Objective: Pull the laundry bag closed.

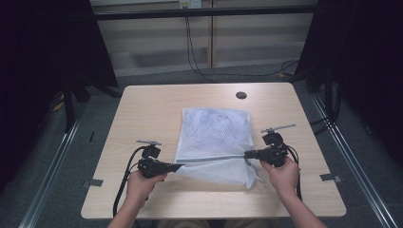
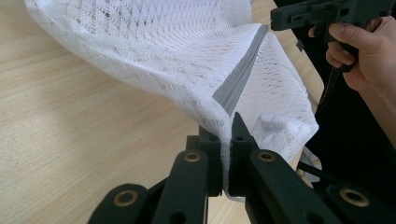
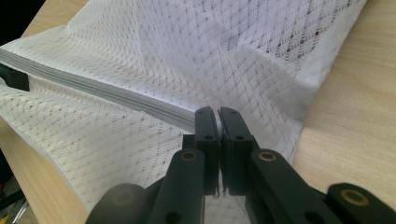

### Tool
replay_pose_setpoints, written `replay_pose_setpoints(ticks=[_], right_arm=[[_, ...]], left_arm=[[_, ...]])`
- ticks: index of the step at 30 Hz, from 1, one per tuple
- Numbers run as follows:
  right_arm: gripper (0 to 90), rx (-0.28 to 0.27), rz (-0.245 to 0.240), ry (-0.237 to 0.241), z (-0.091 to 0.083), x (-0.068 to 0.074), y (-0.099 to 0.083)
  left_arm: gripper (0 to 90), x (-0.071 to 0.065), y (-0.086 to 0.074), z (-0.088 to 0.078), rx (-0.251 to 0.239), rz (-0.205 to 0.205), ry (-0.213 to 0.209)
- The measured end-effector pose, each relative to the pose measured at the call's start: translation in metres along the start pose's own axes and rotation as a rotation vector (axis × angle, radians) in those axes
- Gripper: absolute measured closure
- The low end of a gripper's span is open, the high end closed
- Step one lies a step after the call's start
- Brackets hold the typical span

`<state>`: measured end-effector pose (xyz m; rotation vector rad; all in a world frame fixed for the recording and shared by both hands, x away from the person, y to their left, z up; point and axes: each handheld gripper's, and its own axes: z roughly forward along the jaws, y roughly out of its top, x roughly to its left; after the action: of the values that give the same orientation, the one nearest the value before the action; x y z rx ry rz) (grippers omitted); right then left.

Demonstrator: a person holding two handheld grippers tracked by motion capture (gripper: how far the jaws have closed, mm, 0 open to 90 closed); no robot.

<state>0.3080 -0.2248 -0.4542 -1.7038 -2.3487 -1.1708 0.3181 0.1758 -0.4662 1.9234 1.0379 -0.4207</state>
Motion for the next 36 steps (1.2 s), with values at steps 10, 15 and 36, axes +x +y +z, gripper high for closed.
replay_pose_setpoints(ticks=[10,15,36], right_arm=[[86.9,-0.001,-0.002,-0.006,-0.004,-0.004,-0.003],[86.9,-0.003,0.005,-0.004,-0.005,-0.005,-0.005],[86.9,0.0,0.012,-0.046,-0.019,-0.017,-0.015]], left_arm=[[88.6,0.0,0.0,0.0,0.001,0.006,0.002],[88.6,-0.001,0.0,-0.001,0.005,0.01,0.002],[88.6,0.001,-0.002,-0.006,-0.01,0.003,0.015]])
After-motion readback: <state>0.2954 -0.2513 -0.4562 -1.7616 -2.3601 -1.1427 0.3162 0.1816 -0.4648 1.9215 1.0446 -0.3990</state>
